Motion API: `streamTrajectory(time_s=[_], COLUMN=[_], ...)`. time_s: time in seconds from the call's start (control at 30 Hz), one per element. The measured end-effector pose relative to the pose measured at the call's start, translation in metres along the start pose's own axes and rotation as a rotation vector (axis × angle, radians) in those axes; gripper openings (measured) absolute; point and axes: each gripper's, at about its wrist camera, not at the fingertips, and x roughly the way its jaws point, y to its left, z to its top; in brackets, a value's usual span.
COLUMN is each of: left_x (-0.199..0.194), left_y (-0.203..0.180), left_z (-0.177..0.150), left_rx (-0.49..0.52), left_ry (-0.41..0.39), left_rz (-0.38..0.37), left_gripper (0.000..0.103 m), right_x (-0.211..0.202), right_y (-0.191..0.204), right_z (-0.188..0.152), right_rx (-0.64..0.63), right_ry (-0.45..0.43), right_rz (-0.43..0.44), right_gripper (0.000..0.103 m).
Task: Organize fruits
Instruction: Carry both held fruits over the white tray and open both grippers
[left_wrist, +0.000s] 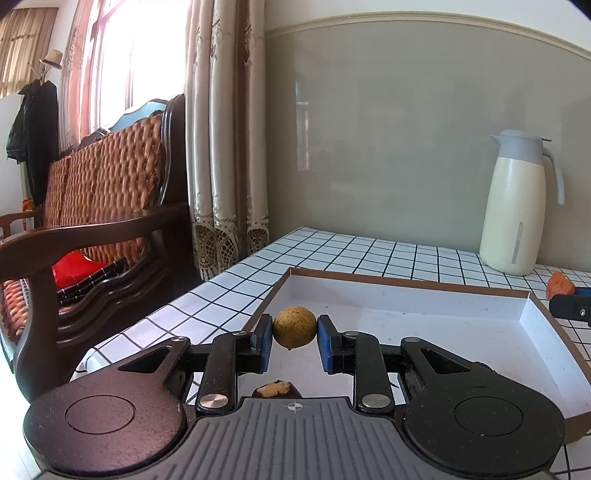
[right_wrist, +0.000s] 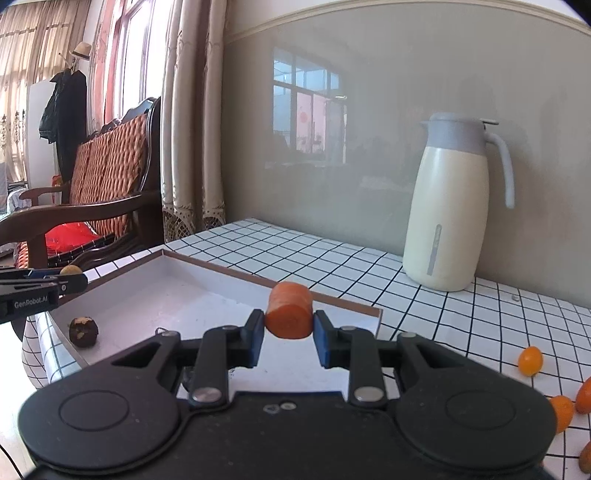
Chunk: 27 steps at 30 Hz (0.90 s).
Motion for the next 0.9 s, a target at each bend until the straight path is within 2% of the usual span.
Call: streamTrajectory(time_s=[0.33, 0.6, 0.7, 0.73, 0.77, 0.8, 0.83, 0.9], left_x=[0.015, 0.031, 0.03, 0.028, 0.025, 0.02, 0.016, 0.016], left_y=[0.002, 0.002, 0.0, 0.0, 0.0, -0.002, -0.002, -0.004], left_z=[0.002, -0.001, 0.0, 0.0, 0.0, 0.0, 0.0, -0.001], left_rx=[-0.006, -0.011, -0.016, -0.02, -0.022, -0.02, -0.013, 0.012], left_ry=[0.02, 0.098, 0.07, 0.044, 0.016, -0.022, -0.069, -0.097], left_rz=[0.001, -0.011, -0.003, -0.003, 0.005, 0.043, 0.078, 0.091], left_gripper=[0.026, 0.026, 0.026, 0.034, 0.08, 0.103, 0.103, 0.103], right_x=[0.016, 0.027, 0.028, 0.026, 0.022, 0.014, 0.011, 0.014], right_y=[-0.006, -0.007, -0.006, -0.006, -0.007, -0.008, -0.01, -0.015], right_z=[0.002, 0.003, 0.004, 0.004, 0.004, 0.004, 0.004, 0.005], right_rx=[0.004, 0.012, 0.002, -0.006, -0.008, 0.004, 0.011, 0.027], right_ry=[0.046, 0.11, 0.098, 0.065, 0.008, -0.075, -0.107, -0.082], right_rz=[0.005, 0.017, -0.005, -0.048, -0.1, -0.164, -0.161, -0.148], right_gripper=[0.02, 0.02, 0.023, 0.03, 0.064, 0.097, 0.096, 0.097])
